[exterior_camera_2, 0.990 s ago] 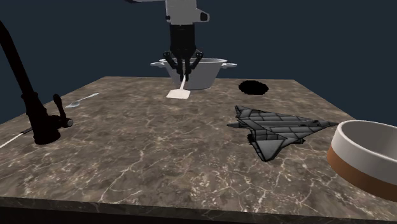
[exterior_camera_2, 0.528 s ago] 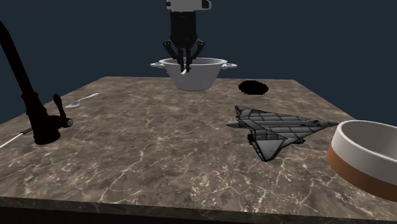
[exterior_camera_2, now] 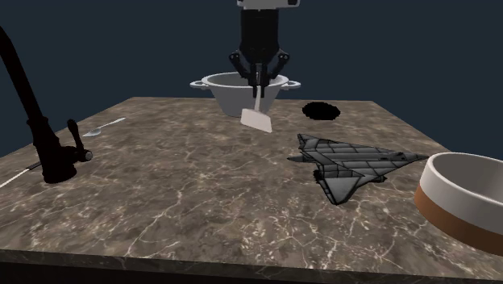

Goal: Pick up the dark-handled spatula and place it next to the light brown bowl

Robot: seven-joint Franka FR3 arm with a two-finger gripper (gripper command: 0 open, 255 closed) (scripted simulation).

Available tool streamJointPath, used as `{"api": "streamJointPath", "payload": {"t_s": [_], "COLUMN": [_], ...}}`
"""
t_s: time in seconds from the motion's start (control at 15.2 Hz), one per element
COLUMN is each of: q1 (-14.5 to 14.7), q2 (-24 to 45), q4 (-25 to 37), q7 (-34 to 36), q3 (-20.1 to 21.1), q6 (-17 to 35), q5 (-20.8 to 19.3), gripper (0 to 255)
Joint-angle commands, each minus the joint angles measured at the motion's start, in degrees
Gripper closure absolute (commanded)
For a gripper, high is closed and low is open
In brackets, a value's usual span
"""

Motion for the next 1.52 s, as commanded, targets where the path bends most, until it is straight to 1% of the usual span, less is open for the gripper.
{"api": "streamJointPath", "payload": {"t_s": [0.0,0.33,0.73,1.06,1.45], "q1": [-1.6,-5.4,-10.0,-13.9,-18.7], "q2": [-1.3,-2.9,-3.2,-1.9,1.4], "q4": [-2.0,-4.2,-4.4,-2.7,1.9], "q7": [-2.7,-9.2,-17.0,-23.5,-31.1], "q3": [-0.9,-3.3,-6.4,-8.9,-11.6], "q6": [0.6,0.9,0.5,-0.4,-2.2], "q5": [0.4,1.3,2.2,3.0,4.3], "gripper": [255,255,255,255,255]}}
